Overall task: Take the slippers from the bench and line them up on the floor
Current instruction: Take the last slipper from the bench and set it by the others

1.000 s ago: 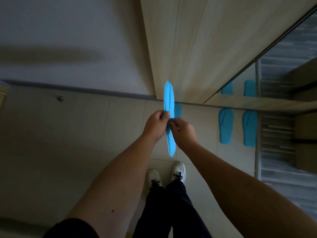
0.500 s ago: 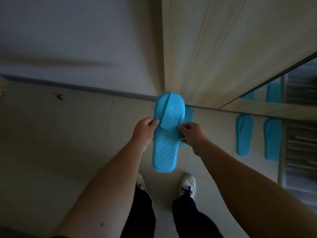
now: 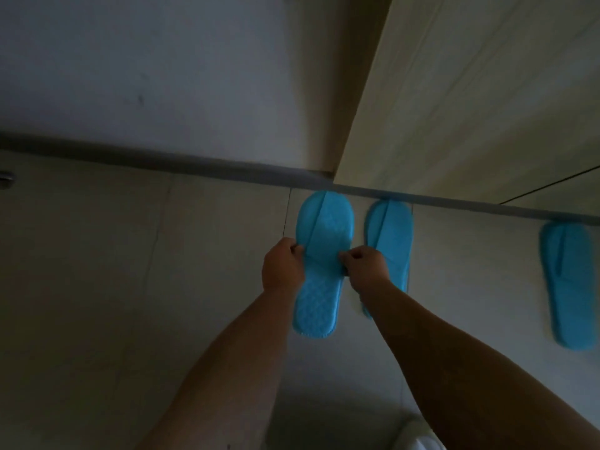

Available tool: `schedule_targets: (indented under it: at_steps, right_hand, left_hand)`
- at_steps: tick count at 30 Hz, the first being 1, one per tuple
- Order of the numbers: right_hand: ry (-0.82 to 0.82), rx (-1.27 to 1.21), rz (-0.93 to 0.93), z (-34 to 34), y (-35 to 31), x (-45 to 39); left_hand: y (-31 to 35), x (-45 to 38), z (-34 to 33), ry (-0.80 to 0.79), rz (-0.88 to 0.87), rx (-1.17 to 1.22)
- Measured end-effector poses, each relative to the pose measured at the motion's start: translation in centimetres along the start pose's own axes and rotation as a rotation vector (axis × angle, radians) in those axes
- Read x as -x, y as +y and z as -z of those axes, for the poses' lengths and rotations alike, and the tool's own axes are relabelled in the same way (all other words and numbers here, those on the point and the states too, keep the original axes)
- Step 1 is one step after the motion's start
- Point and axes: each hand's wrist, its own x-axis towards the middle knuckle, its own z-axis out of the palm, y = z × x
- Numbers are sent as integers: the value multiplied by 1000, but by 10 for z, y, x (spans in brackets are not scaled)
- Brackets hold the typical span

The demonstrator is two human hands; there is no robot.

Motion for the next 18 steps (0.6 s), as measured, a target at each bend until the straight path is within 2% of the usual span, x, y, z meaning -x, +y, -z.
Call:
schedule_targets:
  at_steps: [7, 11, 18]
  right_hand:
    - [36, 39, 17, -51, 15, -66]
    - [52, 27, -12, -61, 14, -80]
    - [50, 162, -21, -63, 8, -85]
  left_hand:
    - [-38, -76, -29, 44, -67, -81]
    - [-40, -90, -36, 65, -65, -106]
    - [-43, -92, -38, 81, -65, -152]
